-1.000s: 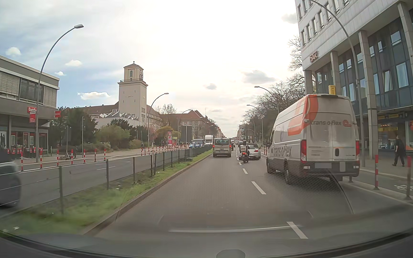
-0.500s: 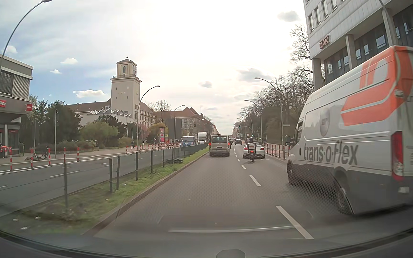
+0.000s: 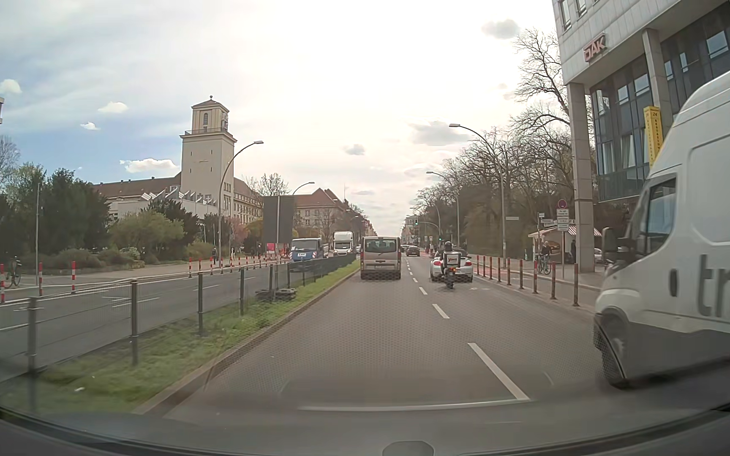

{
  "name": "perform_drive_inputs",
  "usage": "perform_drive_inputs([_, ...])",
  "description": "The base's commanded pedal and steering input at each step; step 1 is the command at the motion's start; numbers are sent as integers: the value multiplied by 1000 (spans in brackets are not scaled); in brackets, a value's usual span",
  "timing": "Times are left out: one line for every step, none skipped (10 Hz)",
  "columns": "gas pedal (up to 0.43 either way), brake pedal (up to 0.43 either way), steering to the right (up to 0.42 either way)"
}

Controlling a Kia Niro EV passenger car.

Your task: Follow the waypoints while adhering to traffic rules and regulations

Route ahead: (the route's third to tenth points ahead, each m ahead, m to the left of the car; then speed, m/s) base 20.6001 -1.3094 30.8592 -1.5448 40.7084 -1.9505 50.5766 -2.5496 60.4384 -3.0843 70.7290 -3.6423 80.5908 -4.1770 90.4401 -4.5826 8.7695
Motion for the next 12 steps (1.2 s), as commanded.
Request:
perform_drive_inputs([0, 0, 30])
perform_drive_inputs([0, 0, 30])
perform_drive_inputs([0, 0, 31])
perform_drive_inputs([0, 0, 30])
perform_drive_inputs([0, 0, 31])
perform_drive_inputs([0, 0, 33])
perform_drive_inputs([0, 0, 36])
perform_drive_inputs([0, 0, 40])
perform_drive_inputs([0, 0, 43])
perform_drive_inputs([0, 0, 46])
perform_drive_inputs([0, 0, 50])
perform_drive_inputs([0, 0, 50])
